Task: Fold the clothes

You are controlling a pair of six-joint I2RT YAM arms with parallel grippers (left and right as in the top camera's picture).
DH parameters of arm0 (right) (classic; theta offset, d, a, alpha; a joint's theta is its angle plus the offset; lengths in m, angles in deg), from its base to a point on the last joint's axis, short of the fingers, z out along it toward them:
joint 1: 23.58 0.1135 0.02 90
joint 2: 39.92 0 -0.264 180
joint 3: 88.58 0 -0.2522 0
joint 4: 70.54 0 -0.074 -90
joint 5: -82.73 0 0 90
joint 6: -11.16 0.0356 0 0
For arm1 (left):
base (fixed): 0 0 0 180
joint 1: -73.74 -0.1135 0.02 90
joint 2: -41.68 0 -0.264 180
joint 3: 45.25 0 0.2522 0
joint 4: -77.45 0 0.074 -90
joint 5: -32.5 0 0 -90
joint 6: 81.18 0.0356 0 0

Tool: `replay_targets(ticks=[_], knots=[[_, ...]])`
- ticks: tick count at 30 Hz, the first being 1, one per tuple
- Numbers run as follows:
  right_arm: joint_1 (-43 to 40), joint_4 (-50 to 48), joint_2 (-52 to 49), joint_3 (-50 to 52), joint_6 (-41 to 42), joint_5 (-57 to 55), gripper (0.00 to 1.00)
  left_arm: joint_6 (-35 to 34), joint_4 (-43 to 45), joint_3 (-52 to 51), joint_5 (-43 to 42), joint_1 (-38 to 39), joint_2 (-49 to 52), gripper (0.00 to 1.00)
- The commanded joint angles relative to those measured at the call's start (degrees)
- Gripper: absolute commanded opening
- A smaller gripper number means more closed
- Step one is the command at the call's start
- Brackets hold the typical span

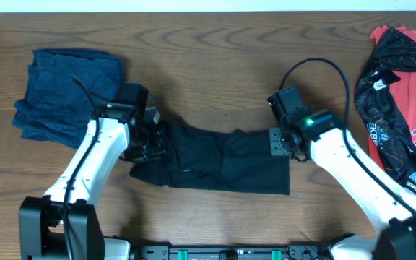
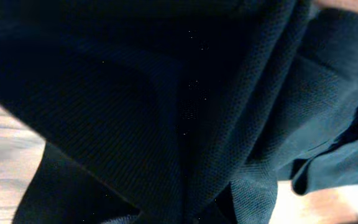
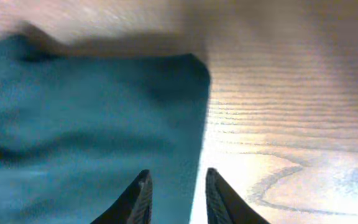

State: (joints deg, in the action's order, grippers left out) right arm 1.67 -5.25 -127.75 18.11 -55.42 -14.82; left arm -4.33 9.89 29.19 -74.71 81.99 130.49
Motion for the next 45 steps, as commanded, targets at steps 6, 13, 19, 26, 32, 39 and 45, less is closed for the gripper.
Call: replay_targets(ticks=[6,13,19,26,32,39,45], knots=[[-0.83,-2.51,-10.08,1.27,0.31,0.59,0.22,1.11,-0.90,6.23,4.02,-0.33,-0.63,0.06],[-0.13,-5.97,-17.27,1.27,0.31,1.68,0.22,1.07,-2.27,11.30,4.46,-0.31,-0.63,0.06],[1.57,-8.66,-20.00,1.27,0.33,4.17,0.21,-1.11,-3.32,12.59,2.36,0.76,-0.63,0.06],[4.11,-9.33,-20.02,1.27,0.76,4.39,0.22,-4.85,-2.97,12.66,2.03,5.64,-0.63,0.06],[4.94,-9.33,-20.02,1.27,1.40,4.63,0.22,-10.08,-0.79,12.70,2.01,11.87,-0.63,0.06],[6.05,-9.38,-20.02,1.27,1.44,5.03,0.22,-14.69,5.14,12.70,-1.70,18.93,-0.63,0.06],[7.23,-9.64,-20.02,1.27,2.27,5.07,0.22,-15.93,9.90,12.70,-2.01,25.40,-0.63,0.06]])
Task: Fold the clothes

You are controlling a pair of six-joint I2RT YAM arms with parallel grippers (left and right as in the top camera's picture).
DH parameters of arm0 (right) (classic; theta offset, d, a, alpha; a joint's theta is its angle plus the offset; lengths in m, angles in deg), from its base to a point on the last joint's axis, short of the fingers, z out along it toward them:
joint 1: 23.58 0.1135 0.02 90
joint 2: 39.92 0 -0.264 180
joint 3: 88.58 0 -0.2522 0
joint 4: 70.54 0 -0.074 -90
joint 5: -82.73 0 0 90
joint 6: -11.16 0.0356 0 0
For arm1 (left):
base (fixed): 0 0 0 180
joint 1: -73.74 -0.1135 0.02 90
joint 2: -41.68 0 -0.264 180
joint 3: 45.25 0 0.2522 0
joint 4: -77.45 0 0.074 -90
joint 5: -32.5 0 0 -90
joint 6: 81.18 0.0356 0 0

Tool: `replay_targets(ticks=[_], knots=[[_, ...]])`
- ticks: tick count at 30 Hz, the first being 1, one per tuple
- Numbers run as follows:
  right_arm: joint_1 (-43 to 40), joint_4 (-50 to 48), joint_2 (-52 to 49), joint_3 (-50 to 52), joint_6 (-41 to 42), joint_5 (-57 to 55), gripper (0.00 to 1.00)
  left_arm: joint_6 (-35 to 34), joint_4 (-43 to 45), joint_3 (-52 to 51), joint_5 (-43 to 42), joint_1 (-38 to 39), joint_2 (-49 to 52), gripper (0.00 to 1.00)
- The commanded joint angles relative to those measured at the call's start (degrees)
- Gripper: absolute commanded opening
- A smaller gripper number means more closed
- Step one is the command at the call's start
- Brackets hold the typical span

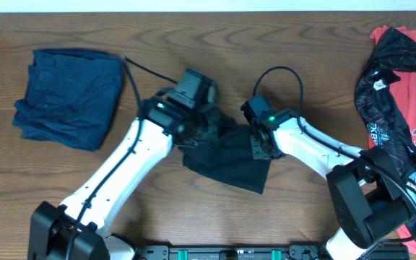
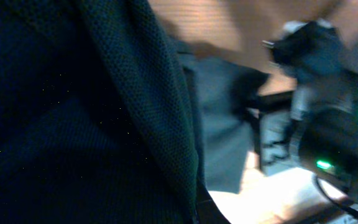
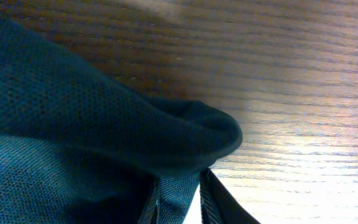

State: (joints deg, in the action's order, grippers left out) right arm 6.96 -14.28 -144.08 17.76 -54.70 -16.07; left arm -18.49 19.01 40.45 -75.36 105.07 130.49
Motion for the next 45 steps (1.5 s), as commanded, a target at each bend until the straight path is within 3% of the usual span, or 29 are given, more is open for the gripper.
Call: replay_targets(ticks=[1,11,28,45], knots=[[2.10,-0.70,-3.69,1.62,1.55,6.29,0.22,-1.75,1.16,1.44,-1.29,3.17,-0.61,0.06],[2.21,-1.03,-3.69,1.62,1.53,6.93,0.23,-2.80,1.03,1.40,1.03,8.13,0.28,0.06],[2.73,-0.15,-2.78,0.66,1.57,9.07,0.23,-2.80,1.38,0.70,2.75,10.27,6.16,0.07],[-9.11,6.36,20.13,-4.61,1.53,8.61,0.28,-2.82,3.65,0.66,3.58,10.27,6.32,0.13]])
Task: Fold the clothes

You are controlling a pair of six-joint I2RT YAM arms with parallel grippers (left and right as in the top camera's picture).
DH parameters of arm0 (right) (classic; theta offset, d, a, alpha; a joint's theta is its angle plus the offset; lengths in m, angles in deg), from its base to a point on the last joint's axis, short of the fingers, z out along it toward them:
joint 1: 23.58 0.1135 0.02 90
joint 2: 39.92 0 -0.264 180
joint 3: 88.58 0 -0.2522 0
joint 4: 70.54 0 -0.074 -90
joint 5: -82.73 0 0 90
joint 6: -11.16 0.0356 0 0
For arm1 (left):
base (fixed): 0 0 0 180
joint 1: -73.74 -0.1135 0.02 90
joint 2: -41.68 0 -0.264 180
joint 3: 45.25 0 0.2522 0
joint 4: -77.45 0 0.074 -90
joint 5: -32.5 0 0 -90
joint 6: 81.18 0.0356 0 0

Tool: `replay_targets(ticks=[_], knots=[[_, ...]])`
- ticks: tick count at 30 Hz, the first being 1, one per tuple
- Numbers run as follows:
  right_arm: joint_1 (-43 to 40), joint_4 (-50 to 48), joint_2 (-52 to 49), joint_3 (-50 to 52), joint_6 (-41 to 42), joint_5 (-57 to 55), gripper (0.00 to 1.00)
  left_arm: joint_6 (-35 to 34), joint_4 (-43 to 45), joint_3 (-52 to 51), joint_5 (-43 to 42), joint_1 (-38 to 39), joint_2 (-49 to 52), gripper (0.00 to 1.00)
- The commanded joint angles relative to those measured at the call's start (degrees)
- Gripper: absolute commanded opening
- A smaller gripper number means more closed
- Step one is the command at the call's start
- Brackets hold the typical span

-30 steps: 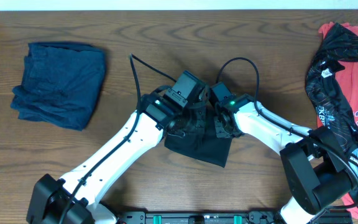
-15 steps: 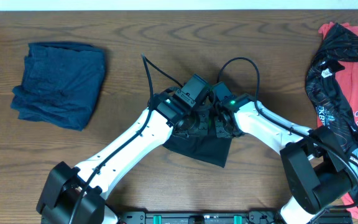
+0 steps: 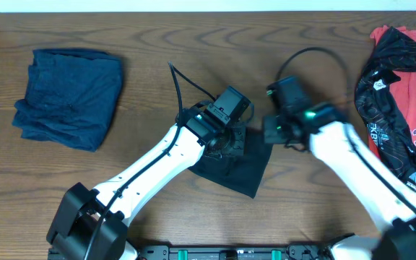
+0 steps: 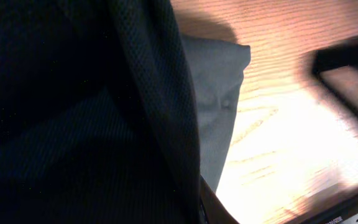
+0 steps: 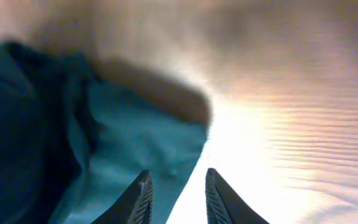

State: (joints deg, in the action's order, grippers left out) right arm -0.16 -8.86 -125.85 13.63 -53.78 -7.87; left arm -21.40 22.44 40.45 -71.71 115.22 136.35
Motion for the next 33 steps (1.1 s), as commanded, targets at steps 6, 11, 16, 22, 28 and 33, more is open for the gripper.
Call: replay_targets(ticks=[6,11,16,22,28,33], knots=[[-4.63,2.58,3.30,-0.46,0.59,0.42,0.28,-0.52,0.50,0.68,-3.10,1.73,0.48,0.38],[-4.66,2.23,3.32,-0.46,-0.42,-0.24,0.29,4.68,-0.24,1.18,-15.47,2.16,-2.49,0.47],[-4.61,1.27,3.32,-0.46,-4.61,1.68,0.29,7.48,-2.40,1.18,-1.03,-1.97,-11.15,0.47],[-4.50,-2.19,3.32,-0.46,-12.74,13.70,0.28,7.23,-5.22,1.14,8.28,-11.39,-18.08,0.47],[-2.14,-5.20,2.14,-0.35,-12.61,19.06,0.29,7.26,-5.55,0.44,8.26,-16.28,-14.19,0.48],[-0.74,-5.53,-2.58,-0.31,-11.96,19.93,0.35,7.28,-5.14,0.44,6.78,-16.15,-6.40,0.47]])
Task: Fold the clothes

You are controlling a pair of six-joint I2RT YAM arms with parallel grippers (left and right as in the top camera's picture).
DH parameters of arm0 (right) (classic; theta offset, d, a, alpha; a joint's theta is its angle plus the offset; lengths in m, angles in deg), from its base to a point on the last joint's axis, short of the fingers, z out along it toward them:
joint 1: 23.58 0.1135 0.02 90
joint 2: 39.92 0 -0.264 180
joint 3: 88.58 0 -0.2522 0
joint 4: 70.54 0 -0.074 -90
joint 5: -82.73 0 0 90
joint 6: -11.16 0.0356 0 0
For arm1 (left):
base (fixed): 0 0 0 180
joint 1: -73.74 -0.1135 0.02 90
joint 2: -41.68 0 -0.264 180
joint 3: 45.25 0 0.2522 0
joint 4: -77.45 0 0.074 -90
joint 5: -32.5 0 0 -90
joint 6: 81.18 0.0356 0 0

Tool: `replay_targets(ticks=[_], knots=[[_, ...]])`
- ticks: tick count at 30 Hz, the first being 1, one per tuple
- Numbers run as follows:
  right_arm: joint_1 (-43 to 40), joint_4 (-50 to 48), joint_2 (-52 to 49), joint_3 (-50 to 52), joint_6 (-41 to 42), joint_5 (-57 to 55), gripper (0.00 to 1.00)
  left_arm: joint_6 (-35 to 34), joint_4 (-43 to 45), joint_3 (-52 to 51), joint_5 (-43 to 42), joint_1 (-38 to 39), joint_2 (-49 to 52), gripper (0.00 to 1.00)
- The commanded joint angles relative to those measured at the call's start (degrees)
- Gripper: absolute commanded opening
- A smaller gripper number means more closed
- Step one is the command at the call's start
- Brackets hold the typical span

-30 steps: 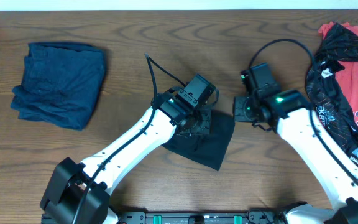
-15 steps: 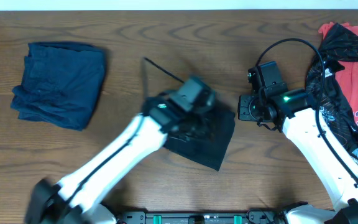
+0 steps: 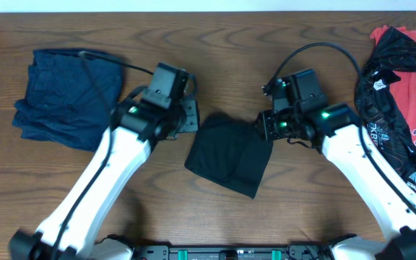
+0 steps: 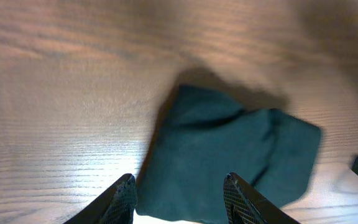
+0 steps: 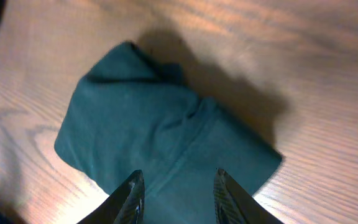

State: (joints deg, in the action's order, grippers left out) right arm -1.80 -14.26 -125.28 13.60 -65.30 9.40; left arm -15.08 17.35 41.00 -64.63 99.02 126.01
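Observation:
A black garment [image 3: 230,155] lies folded into a compact, tilted rectangle at the middle of the table. My left gripper [image 3: 188,117] hovers open just off its upper left corner. In the left wrist view the garment [image 4: 229,155] shows below the gripper [image 4: 180,194], with nothing between the fingers [image 4: 127,198]. My right gripper [image 3: 264,128] is open at the garment's upper right edge. The right wrist view looks down on the garment [image 5: 166,143] between the spread fingers [image 5: 229,194] of that gripper [image 5: 179,193], which holds nothing.
A folded dark blue garment [image 3: 67,94] lies at the back left. A heap of red and black clothes [image 3: 399,94] lies along the right edge. Bare wooden table [image 3: 121,209] surrounds the black garment.
My left gripper has let go of the black cloth and moved left, off the garment, and now stands open. The right gripper stays open, now seen higher above the folded garment.
The black garment first lay as a long strip, my left gripper at its left end and my right at its right edge. Then the left end was over the middle. Later the left gripper held cloth over the right half. Now the garment lies compact and both grippers are free.

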Motion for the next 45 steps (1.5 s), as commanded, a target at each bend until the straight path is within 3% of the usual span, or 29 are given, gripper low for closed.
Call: replay_targets(ticks=[1,5,9,15,20,26,34,37,42,44,45], knots=[[1.11,-0.44,-4.39,-0.28,-0.33,3.85,0.35,0.96,0.17,-0.11,-1.62,0.02,5.60,0.47],[1.60,-1.14,-9.81,-0.28,0.39,7.13,0.32,0.96,2.19,-0.11,-7.41,0.04,12.33,0.47],[1.53,-0.61,-14.58,-0.09,1.53,6.80,0.29,0.96,2.93,-0.11,-8.13,0.31,17.94,0.47],[1.53,7.63,-21.05,0.11,6.88,-5.73,0.28,0.98,2.51,-0.11,-8.50,1.57,24.90,0.47],[1.53,8.90,-23.52,0.11,7.43,-8.59,0.28,0.96,-0.26,-0.11,-8.50,1.81,28.41,0.48],[1.14,7.32,-23.52,0.11,7.45,-13.70,0.29,1.75,-7.63,-0.13,-7.80,1.79,28.44,0.47],[0.74,-3.82,-23.50,-0.17,0.46,-16.24,0.29,-6.95,-15.15,-0.11,-13.00,2.14,27.76,0.48],[0.74,-2.29,-22.69,-1.79,0.55,-16.22,0.29,-6.86,-15.30,-0.07,-12.33,1.88,25.07,0.47],[0.74,4.09,-16.72,-5.55,0.98,-16.26,0.31,-6.60,-13.05,0.17,-3.82,1.46,16.17,0.49],[0.74,6.03,-12.87,-6.47,0.98,-15.91,0.32,-5.18,-10.32,0.17,-0.74,1.49,12.76,0.52],[0.81,6.95,-10.69,-6.56,0.98,-15.08,0.32,-3.67,-8.17,0.17,0.52,1.49,11.15,0.59]])
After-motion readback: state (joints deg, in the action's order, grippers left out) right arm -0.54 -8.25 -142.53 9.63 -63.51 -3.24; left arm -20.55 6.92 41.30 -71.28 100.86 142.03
